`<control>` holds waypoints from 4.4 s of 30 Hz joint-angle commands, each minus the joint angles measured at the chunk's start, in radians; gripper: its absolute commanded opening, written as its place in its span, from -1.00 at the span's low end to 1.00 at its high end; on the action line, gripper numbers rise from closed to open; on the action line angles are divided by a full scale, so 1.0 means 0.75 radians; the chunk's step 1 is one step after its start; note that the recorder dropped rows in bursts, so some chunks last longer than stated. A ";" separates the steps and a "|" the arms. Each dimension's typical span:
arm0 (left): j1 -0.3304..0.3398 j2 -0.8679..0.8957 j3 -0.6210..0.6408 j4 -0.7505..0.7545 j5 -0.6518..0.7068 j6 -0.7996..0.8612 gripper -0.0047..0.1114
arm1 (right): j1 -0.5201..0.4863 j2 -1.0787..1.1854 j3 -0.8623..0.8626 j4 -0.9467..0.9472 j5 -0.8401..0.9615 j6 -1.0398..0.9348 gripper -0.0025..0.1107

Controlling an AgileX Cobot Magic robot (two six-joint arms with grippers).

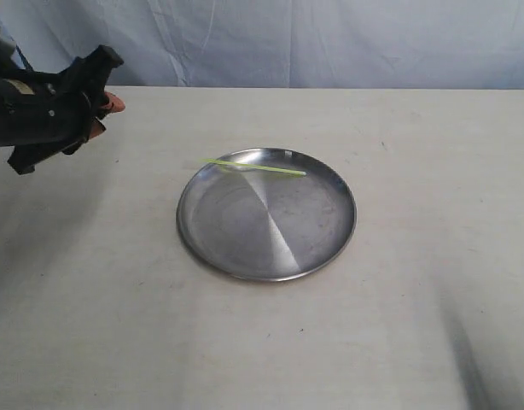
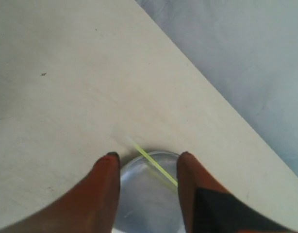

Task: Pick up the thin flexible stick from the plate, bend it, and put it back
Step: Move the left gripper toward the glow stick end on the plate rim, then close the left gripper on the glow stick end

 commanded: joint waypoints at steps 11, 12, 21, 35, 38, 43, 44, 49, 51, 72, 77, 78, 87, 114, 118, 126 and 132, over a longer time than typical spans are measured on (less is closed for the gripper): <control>-0.008 0.384 -0.141 0.562 -0.056 -0.006 -0.36 | -0.004 -0.008 0.005 -0.006 -0.012 -0.003 -0.96; -0.021 0.370 -0.175 0.718 0.013 0.016 -0.32 | -0.004 -0.008 0.005 -0.006 -0.012 -0.003 -0.96; -0.069 0.287 -0.488 1.233 0.337 0.131 -0.29 | -0.004 -0.008 0.005 -0.006 -0.012 -0.003 -0.96; -0.029 0.608 -0.859 0.092 0.990 0.924 -0.29 | -0.004 -0.008 0.005 -0.006 -0.016 -0.003 -0.96; 0.006 0.674 -0.773 -0.340 0.673 0.924 -0.29 | -0.004 -0.008 0.005 -0.006 -0.016 -0.003 -0.96; 0.039 0.674 -0.561 -0.845 0.408 1.208 -0.29 | -0.004 -0.008 0.005 -0.006 -0.016 -0.003 -0.96; 0.039 0.674 -0.517 -0.971 0.363 1.280 -0.32 | -0.004 -0.008 0.005 -0.006 -0.016 -0.003 -0.96; 0.036 0.674 -0.438 -1.491 0.284 1.808 -0.58 | -0.004 -0.008 0.005 -0.006 -0.016 -0.003 -0.96; 0.036 0.674 -0.444 -1.535 0.303 1.902 -0.38 | -0.004 -0.008 0.005 -0.009 -0.011 -0.003 -0.96; 0.048 0.784 -0.500 -1.822 0.395 2.113 0.04 | -0.004 -0.008 0.005 -0.006 -0.011 -0.003 -0.96; 0.048 0.793 -0.502 -1.822 0.381 2.117 0.04 | -0.004 -0.008 0.005 -0.006 -0.015 -0.003 -0.96; 0.048 0.802 -0.502 -1.822 0.381 2.117 0.04 | -0.004 -0.008 0.005 -0.006 -0.018 -0.003 -0.96; 0.037 0.902 -0.598 -1.822 0.441 2.101 0.04 | -0.004 -0.008 0.005 -0.006 -0.018 -0.003 -0.96; -0.004 0.910 -0.624 -1.822 0.353 2.066 -0.92 | -0.004 -0.008 0.005 -0.006 -0.011 -0.003 -0.96; -0.004 0.910 -0.624 -1.822 0.401 2.072 -0.92 | -0.004 -0.008 0.005 -0.006 -0.011 -0.003 -0.96; -0.004 0.910 -0.624 -1.822 0.351 1.980 -0.91 | -0.004 -0.008 0.005 -0.004 -0.017 -0.003 -0.96; -0.004 0.910 -0.624 -1.822 0.347 1.969 -0.51 | -0.004 -0.008 0.005 -0.004 -0.017 -0.003 -0.96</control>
